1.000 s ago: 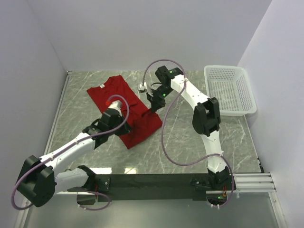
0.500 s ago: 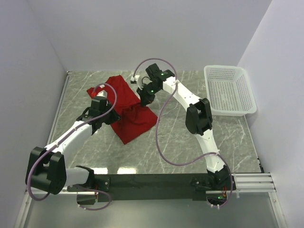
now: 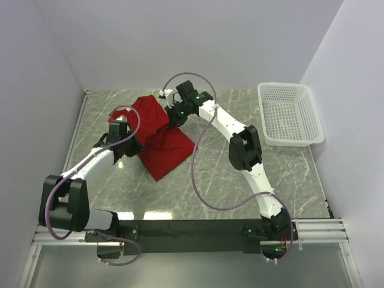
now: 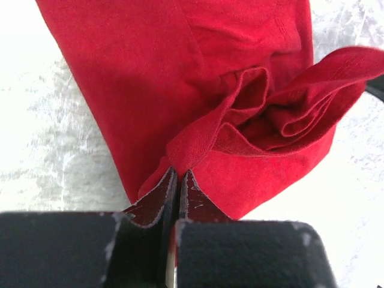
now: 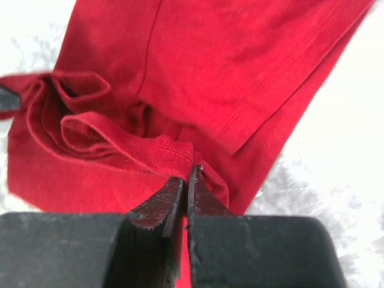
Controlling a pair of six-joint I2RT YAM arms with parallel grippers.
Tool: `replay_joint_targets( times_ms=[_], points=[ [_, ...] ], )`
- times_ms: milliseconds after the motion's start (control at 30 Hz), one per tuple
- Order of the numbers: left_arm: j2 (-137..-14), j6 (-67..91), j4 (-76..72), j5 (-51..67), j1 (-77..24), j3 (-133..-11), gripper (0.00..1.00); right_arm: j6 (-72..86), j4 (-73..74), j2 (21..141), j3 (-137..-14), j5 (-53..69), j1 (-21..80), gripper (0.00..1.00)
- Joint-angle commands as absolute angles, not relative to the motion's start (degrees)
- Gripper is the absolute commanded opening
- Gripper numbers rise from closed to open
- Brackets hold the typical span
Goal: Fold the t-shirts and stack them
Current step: Fold the tshirt
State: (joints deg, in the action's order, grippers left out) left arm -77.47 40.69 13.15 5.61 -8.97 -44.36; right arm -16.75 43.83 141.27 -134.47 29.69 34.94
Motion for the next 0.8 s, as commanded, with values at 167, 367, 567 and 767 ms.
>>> replay_joint_targets(
  times_ms=[167,367,567,767],
  points=[
    [-80.6,38.3,10.2,7.0,-6.9,-48.9,0.0,-12.0,36.9,143.4,-138.5,25.0,35.5,0.0],
    [-81.9,38.5,9.1,7.6,-5.9,-48.7,0.01,-10.7,35.5,144.2,-138.7,23.8,35.8,0.0],
    [-83.1,38.1,8.4,7.5,-5.2,-49.2,0.0,-8.8,33.3,144.8,-138.6,22.2,35.9,0.0],
    [-85.2,37.7,8.6,6.8,-4.4,-50.5,0.01,-7.8,32.0,145.1,-138.6,18.7,36.3,0.14]
  ],
)
